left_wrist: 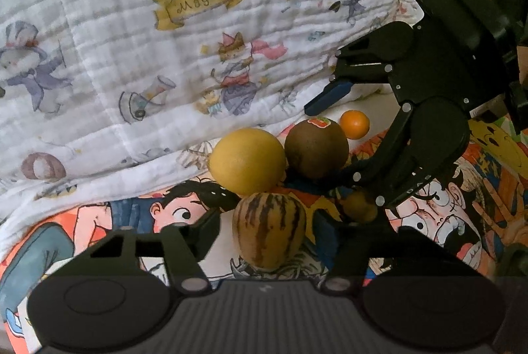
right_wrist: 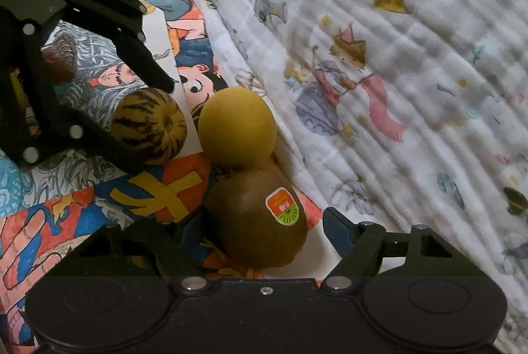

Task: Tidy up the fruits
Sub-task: 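Grasp the striped round fruit with the left tool while the right tool grasps the stickered kiwi, then carry the striped fruit in the left tool and the kiwi in the right tool over the tray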

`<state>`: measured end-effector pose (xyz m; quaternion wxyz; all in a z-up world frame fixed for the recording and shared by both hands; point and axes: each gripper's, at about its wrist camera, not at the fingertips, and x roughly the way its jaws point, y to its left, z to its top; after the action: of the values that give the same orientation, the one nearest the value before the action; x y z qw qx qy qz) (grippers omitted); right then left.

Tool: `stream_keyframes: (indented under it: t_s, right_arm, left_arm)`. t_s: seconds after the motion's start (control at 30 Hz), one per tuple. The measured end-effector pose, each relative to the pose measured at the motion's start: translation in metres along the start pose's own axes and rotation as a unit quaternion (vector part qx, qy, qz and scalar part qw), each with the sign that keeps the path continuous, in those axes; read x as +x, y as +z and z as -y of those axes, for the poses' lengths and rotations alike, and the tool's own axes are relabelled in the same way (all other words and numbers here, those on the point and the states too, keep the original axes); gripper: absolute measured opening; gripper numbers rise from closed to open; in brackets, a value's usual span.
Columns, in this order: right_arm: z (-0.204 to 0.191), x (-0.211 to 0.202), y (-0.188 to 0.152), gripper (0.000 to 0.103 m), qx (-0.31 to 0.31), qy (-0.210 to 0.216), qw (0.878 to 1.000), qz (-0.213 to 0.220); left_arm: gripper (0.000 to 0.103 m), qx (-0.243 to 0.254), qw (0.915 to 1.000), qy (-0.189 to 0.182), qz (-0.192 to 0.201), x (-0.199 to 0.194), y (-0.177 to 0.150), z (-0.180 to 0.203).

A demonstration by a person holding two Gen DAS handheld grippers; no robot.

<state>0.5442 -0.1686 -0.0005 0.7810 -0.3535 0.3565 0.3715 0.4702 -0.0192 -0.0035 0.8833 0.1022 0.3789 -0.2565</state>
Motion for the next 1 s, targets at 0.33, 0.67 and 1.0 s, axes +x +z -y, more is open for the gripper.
stream_keyframes:
  t_s: [0.33, 0.67, 1.0]
  right_arm:
    - [-0.005, 0.000, 0.001, 0.063, 0.016, -0.002, 1.000, 0.008]
    - [-0.027, -0.037, -0.005, 0.063, 0.065, -0.068, 0.994, 0.056]
    - [-0.058, -0.113, -0.007, 0.063, 0.094, -0.055, 0.990, 0.094]
  left_arm:
    - [0.052, -0.011, 0.9999, -0.007, -0.002, -0.001, -0.002, -0.002]
    - [0.052, -0.054, 0.9983, 0.017, 0.016, -0.030, -0.005, -0.004]
    - [0.052, -0.086, 0.9952, 0.029, 0.038, -0.095, -0.014, 0.015]
